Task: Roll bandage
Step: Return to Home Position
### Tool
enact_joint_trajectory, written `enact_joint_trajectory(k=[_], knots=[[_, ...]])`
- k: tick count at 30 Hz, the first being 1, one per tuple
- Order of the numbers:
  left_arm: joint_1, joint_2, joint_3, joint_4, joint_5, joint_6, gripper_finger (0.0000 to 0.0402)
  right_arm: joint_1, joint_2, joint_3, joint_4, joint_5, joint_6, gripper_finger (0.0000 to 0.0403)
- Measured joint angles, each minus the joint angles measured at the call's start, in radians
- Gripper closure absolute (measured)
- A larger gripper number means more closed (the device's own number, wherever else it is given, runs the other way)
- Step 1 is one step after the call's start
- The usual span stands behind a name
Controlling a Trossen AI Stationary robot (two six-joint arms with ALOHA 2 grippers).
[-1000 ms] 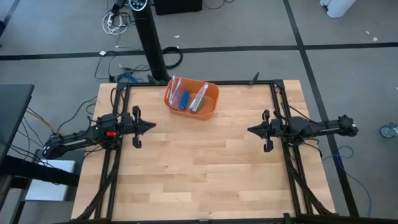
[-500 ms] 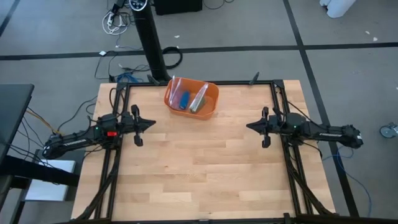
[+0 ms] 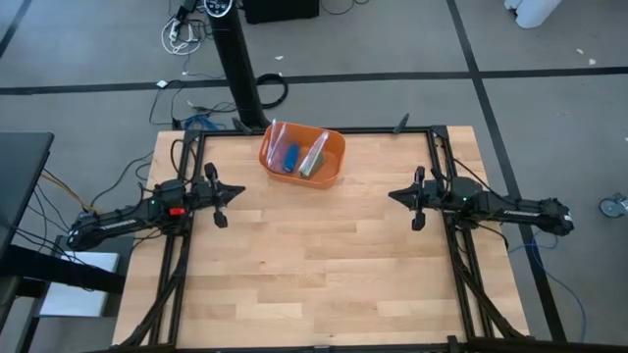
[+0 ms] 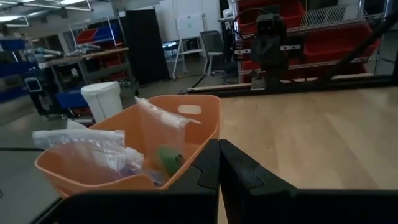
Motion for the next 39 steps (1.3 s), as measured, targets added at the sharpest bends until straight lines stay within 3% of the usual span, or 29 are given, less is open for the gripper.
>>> enact_joint_trajectory(k=[15,39], knots=[[0.000,0.000,-0.002,0.109,-0.004,0.007,0.0391,0.000,0.000,0.000,0.003,0.003,0.000,0.0378],[0.000,0.000,-0.002,0.112,-0.003,0.006,0.0391,0.000,0.000,-0.001,0.003,0.002,0.000,0.0380]])
